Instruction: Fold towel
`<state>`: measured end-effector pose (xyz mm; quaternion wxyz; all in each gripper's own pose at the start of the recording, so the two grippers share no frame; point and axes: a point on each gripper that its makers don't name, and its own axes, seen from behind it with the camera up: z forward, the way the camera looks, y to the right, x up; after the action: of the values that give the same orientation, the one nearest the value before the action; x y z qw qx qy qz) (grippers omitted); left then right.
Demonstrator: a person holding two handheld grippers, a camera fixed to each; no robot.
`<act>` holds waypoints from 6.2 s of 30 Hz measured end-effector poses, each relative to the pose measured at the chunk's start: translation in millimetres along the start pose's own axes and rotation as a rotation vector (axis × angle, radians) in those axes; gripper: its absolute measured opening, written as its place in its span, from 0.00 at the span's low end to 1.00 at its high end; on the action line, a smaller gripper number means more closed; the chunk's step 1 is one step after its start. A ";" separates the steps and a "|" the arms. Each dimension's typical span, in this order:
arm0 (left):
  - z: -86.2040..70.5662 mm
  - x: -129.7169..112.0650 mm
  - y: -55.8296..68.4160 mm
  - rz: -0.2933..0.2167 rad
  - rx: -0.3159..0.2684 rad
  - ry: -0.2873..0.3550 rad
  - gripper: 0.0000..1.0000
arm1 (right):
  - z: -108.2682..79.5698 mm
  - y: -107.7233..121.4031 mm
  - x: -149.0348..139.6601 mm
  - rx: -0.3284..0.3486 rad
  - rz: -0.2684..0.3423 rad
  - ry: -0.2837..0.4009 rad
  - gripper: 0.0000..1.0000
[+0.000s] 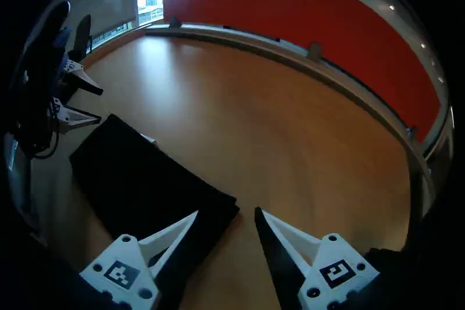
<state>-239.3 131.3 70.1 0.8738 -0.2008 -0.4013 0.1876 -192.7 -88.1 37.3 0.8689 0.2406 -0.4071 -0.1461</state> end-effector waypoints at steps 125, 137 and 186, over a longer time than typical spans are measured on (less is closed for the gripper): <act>-150.3 -190.8 35.2 -0.462 0.127 0.015 0.93 | -61.6 -67.8 -74.5 0.155 -0.146 -0.042 0.80; -162.8 -198.1 38.4 -0.505 0.144 0.077 0.93 | -52.9 -64.1 -89.9 0.179 -0.184 -0.081 0.59; -184.1 -198.2 41.3 -0.493 0.166 0.124 0.93 | -70.5 -55.3 -41.9 0.164 -0.253 -0.006 0.03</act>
<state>-223.6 32.6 -184.7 0.9294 -0.0358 -0.3672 -0.0114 -167.3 -94.7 -58.1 0.8197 0.3598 -0.3868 -0.2212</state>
